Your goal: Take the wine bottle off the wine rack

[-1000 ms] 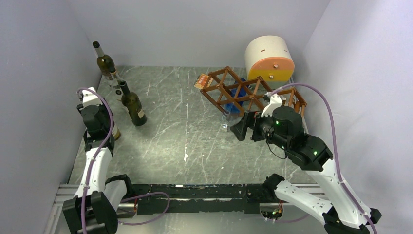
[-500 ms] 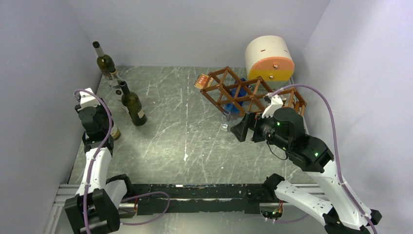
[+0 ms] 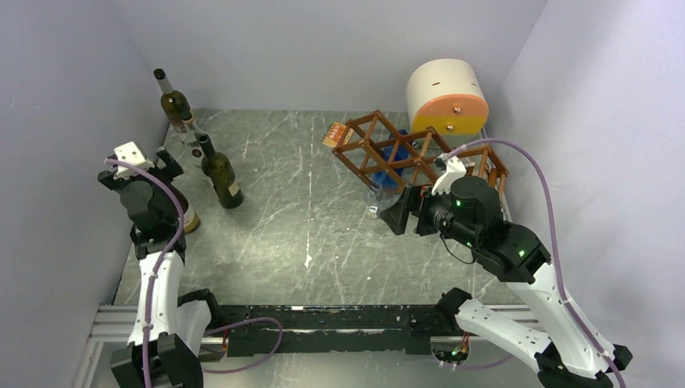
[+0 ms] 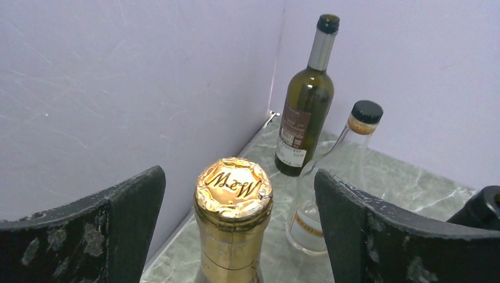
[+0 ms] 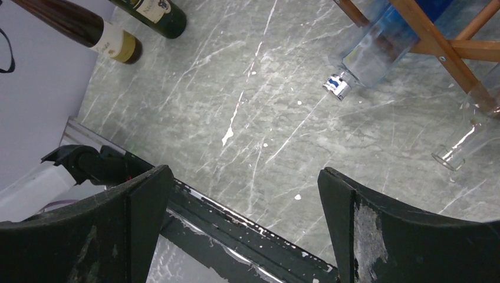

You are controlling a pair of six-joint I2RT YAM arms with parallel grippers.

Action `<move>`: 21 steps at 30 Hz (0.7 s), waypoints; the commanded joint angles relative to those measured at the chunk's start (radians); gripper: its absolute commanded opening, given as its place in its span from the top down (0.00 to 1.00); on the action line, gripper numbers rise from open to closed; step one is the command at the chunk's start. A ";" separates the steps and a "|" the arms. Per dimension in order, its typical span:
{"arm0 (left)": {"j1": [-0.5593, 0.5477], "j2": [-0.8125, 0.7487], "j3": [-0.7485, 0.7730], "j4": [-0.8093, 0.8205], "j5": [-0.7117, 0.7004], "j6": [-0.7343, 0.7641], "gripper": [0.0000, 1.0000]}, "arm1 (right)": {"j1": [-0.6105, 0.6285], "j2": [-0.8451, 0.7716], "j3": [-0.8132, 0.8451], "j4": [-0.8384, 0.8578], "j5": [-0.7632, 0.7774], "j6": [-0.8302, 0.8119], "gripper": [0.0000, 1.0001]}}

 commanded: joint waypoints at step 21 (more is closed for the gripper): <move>-0.059 -0.257 0.131 -0.228 -0.163 -0.061 0.00 | 0.001 0.044 0.024 -0.006 0.017 -0.029 0.01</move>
